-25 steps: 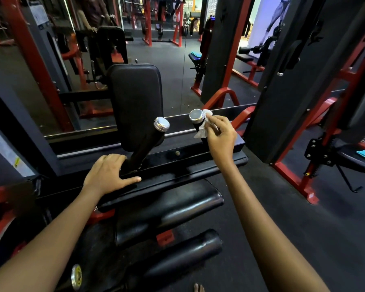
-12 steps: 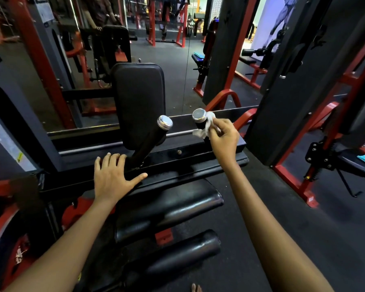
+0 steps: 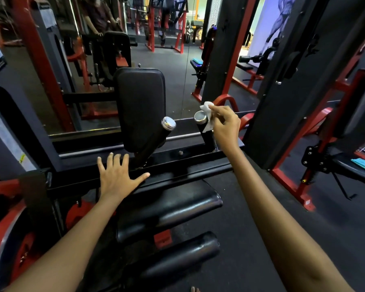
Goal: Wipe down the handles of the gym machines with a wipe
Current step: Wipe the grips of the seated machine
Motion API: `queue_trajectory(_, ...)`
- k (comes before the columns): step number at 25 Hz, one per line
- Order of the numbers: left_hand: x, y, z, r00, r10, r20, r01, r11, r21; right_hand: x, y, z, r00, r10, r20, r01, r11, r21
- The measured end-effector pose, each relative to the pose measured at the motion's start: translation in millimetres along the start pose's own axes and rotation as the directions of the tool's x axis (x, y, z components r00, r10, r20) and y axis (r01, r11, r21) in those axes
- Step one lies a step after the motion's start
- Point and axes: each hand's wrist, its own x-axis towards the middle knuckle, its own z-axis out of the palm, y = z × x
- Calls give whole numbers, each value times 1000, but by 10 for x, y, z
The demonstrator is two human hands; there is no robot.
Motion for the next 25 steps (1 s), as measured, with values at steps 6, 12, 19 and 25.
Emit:
queue_trajectory(6, -33, 66, -149, 992, -93, 80, 88, 994, 62, 88, -104, 73, 919, -232, 318, 299, 937, -181)
queue_trajectory(12, -20, 50, -175, 985, -100, 143, 93, 994, 54, 40, -83, 111, 935, -267, 233, 321, 918, -234)
queue_trajectory(19, -45, 1, -207, 981, -60, 184, 58, 998, 18, -121, -39, 156, 998, -37, 58, 40, 998, -46)
queue_trajectory(25, -22, -56, -378, 917, -70, 393, 95, 994, -44, -278, -21, 171, 988, -47, -149, 47, 999, 1)
